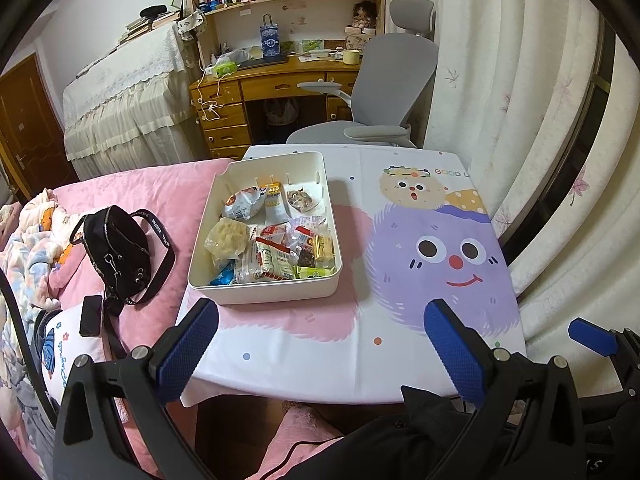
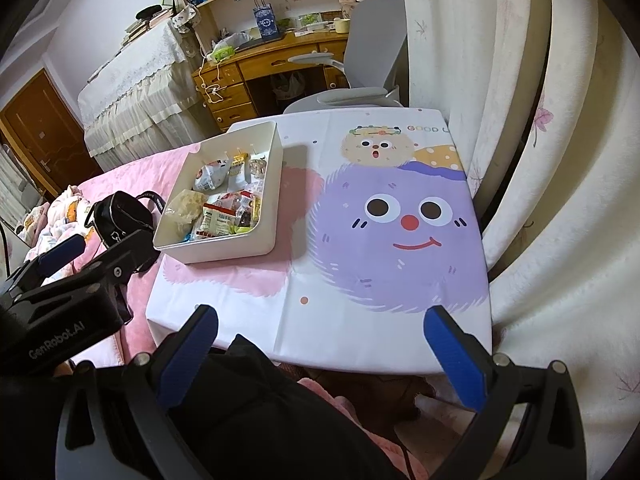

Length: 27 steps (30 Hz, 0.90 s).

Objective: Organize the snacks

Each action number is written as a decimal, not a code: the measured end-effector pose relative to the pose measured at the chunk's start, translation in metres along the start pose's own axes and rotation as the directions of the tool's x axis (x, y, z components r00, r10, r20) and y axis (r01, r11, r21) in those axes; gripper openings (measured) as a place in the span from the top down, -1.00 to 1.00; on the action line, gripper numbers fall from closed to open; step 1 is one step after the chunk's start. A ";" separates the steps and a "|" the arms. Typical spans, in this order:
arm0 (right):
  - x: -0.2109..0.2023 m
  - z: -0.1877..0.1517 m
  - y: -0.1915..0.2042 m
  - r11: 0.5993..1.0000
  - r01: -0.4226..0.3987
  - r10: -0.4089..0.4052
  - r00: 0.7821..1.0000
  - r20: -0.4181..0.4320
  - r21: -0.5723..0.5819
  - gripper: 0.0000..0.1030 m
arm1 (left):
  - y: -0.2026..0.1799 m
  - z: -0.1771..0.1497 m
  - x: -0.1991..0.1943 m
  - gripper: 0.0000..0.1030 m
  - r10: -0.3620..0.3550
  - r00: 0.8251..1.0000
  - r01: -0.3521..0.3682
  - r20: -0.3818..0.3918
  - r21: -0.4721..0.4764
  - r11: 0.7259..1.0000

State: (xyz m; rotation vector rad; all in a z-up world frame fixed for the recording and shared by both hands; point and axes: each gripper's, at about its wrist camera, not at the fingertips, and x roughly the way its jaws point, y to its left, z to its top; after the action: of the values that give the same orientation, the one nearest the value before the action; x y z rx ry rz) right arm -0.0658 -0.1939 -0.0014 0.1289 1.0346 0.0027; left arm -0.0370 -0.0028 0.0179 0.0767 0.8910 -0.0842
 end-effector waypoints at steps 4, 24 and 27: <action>0.002 0.000 -0.001 1.000 -0.001 0.001 1.000 -0.003 0.001 -1.00 | 0.000 0.000 0.000 -0.98 0.000 1.000 0.000 -0.001 0.000 1.000; 0.003 0.001 -0.003 1.000 -0.003 0.003 1.000 -0.006 0.003 -1.00 | -0.001 0.000 0.001 -0.98 0.001 1.000 -0.001 -0.001 0.001 1.000; 0.003 0.001 -0.003 1.000 -0.003 0.003 1.000 -0.006 0.003 -1.00 | -0.001 0.000 0.001 -0.98 0.001 1.000 -0.001 -0.001 0.002 1.000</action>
State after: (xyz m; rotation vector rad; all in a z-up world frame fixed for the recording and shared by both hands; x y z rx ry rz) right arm -0.0639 -0.1971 -0.0040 0.1332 1.0408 0.0042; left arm -0.0364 -0.0037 0.0177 0.0785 0.8917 -0.0841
